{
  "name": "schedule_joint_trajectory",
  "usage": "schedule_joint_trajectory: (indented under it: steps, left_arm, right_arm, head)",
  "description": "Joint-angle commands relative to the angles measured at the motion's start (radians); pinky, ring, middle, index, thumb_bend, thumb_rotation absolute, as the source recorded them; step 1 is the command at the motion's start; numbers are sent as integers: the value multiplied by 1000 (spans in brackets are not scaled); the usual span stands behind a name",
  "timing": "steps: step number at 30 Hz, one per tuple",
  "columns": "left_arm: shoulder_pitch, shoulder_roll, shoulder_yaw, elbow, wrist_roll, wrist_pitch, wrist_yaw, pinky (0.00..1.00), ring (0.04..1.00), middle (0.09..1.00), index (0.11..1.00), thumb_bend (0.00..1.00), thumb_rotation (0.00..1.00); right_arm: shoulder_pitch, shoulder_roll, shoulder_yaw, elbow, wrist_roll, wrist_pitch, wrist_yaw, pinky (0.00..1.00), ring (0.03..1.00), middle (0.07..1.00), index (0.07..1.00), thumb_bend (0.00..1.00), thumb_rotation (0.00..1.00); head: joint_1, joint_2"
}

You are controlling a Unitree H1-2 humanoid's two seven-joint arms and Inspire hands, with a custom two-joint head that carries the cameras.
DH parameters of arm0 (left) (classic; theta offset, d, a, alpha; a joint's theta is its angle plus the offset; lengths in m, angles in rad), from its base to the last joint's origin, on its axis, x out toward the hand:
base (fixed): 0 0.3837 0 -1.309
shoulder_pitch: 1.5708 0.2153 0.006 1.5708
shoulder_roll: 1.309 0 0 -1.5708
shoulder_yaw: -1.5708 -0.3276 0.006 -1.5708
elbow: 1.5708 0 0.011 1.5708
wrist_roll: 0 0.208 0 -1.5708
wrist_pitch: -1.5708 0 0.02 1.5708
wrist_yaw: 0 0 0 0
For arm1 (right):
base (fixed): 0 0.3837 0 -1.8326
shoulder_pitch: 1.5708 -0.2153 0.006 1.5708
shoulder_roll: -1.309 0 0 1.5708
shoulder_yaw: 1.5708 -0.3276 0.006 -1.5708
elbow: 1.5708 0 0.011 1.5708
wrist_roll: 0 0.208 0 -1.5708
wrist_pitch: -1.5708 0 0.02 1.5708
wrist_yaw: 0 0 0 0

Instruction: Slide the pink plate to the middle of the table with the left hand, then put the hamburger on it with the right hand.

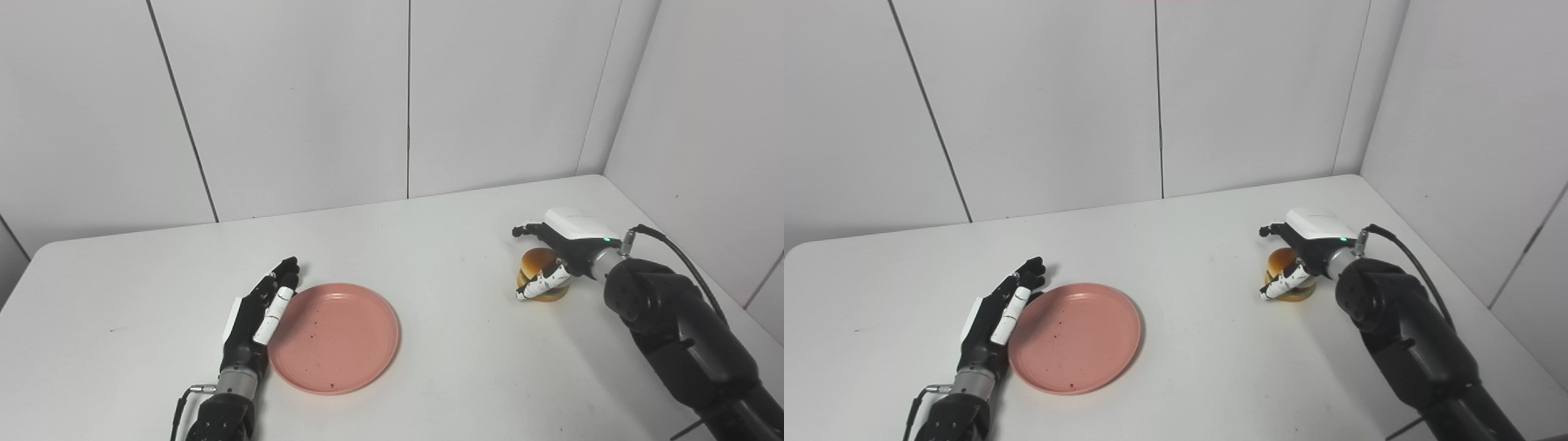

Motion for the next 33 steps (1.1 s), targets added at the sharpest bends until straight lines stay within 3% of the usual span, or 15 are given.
schedule_joint_trajectory:
  steps: [1,5,33]
  left_arm:
    - [40,-2,-8,35,6,-3,4,820,866,856,802,837,818]
    - [40,-3,-6,38,2,-2,0,831,871,859,805,835,815]
    - [44,6,-10,31,0,6,-9,814,869,862,798,832,819]
  right_arm:
    - [-54,-31,-11,-11,10,23,-1,627,818,863,818,941,195]
    - [-58,-36,-9,-7,18,17,-5,632,823,862,818,941,149]
    - [-177,-105,107,134,-6,5,73,684,858,889,818,943,230]
  head:
    - [1,1]
    - [2,0]
    - [5,8]
